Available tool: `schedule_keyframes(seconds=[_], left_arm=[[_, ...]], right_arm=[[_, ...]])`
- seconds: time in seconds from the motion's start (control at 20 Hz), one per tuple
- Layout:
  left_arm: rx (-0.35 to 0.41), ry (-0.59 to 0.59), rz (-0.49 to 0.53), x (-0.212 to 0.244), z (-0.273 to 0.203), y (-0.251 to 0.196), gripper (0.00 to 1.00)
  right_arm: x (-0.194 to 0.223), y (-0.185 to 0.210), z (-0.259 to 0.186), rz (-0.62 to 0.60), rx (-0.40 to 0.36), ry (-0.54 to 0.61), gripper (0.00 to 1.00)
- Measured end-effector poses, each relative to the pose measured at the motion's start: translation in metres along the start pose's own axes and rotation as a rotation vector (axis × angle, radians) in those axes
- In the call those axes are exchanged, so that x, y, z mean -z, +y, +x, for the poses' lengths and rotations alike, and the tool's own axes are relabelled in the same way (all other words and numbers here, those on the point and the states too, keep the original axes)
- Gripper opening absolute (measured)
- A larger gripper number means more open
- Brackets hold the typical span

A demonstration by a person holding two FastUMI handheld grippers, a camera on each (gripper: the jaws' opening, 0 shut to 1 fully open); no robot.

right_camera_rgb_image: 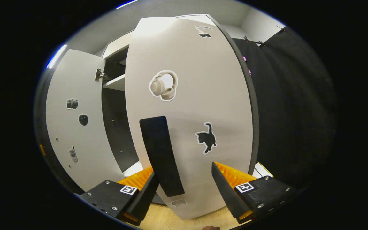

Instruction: Grab one shoe with the right hand and put it into the shoe cabinet, grab the other shoe with the left hand and put it into the shoe cabinet; then close the right door with the right hand and the left door with the left hand.

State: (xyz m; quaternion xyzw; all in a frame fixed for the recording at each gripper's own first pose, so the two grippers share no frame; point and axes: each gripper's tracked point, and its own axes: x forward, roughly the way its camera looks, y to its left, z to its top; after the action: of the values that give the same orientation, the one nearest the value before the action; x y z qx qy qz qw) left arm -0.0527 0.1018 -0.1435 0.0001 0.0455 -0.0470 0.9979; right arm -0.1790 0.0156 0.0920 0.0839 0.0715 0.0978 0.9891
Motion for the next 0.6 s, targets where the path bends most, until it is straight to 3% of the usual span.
schedule_keyframes(seconds=[0.05,0.35,0.6], left_arm=[[-0.003,0.000,0.005,0.000,-0.002,0.004,0.96],[-0.047,0.002,0.011,0.001,-0.008,0.043,0.96],[-0.062,0.008,0.001,0.002,0.000,0.074,0.96]], right_arm=[[0.002,0.003,0.001,-0.001,0.008,-0.001,0.96],[0.006,0.005,0.010,0.049,0.040,0.009,0.96],[0.005,0.011,0.019,0.008,0.095,-0.004,0.96]])
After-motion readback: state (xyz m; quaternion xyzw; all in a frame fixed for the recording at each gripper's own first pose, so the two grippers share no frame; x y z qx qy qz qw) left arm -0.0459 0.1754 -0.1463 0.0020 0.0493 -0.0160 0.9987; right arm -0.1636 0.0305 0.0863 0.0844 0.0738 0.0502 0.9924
